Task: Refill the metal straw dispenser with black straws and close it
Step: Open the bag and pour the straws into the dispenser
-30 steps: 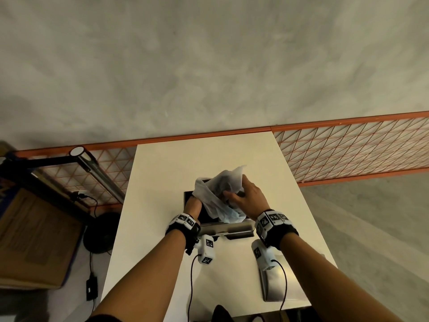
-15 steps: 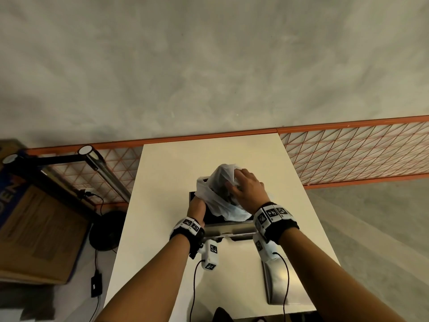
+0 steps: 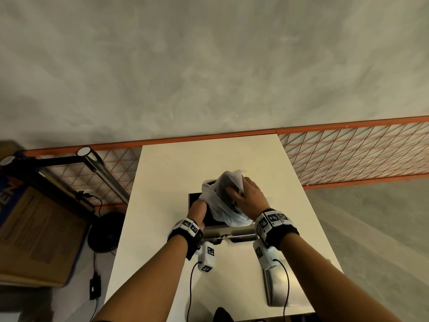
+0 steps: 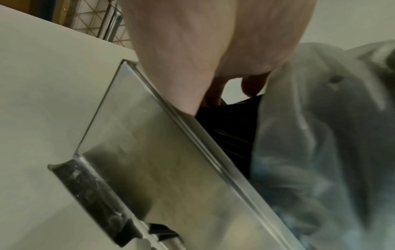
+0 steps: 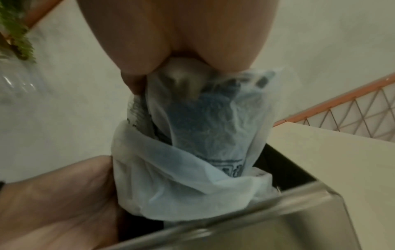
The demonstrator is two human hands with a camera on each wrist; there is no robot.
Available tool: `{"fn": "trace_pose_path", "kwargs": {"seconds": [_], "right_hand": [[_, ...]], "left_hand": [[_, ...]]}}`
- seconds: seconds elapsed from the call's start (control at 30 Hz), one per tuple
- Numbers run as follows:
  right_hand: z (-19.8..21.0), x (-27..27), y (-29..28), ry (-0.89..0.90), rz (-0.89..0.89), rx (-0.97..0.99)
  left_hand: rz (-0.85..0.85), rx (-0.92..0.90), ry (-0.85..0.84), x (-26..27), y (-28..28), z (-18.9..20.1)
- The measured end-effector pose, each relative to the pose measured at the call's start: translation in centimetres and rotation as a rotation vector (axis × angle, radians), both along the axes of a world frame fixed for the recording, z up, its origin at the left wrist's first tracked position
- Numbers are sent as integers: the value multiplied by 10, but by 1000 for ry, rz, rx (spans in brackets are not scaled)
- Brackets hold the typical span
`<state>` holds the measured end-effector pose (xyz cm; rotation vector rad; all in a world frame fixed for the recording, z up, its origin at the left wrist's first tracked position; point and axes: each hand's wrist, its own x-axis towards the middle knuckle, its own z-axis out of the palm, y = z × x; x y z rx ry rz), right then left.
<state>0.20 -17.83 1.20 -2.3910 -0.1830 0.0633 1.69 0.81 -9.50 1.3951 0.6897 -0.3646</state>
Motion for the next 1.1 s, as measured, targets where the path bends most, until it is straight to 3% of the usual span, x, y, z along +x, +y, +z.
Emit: {"fn": "trace_pose_path", "kwargs": {"seconds": [0.17,0.27,0.33,0.43,0.53,0.63,0.73,0.87,0.9,1.0,1.1], "right_hand": [[14,3,2,-169,49,12],[13,8,4,-59,77,-137],[15,9,3,-57,70,-92],[18,7,1,-92,52,-44],[14,5,-3,26,-4,-200],[6,2,-8,75,-75,-208],[-1,4,-8,85,-113,-123],[3,7,-2,22,-52,74],[8,7,0,-16,-13,84],[15,5,3,-150,86,71],[10,9,6,-73,100,-107]], "left_hand": [[13,-86,-37,-3,-2,8],[18,-28,-23,3,-1,2],[-1,14,0,6,0,-5],[-8,85,15,15,6,-30],[-46,125,43,35,15,-86],[-74,127,54,37,22,-101],[-112,104,73,29,13,-67],[-142,160,-10,28,14,-71],[-148,185,-37,22,12,-58],[-260,342,-123,-15,-3,41],[-379,568,-142,-28,-3,64]]}}
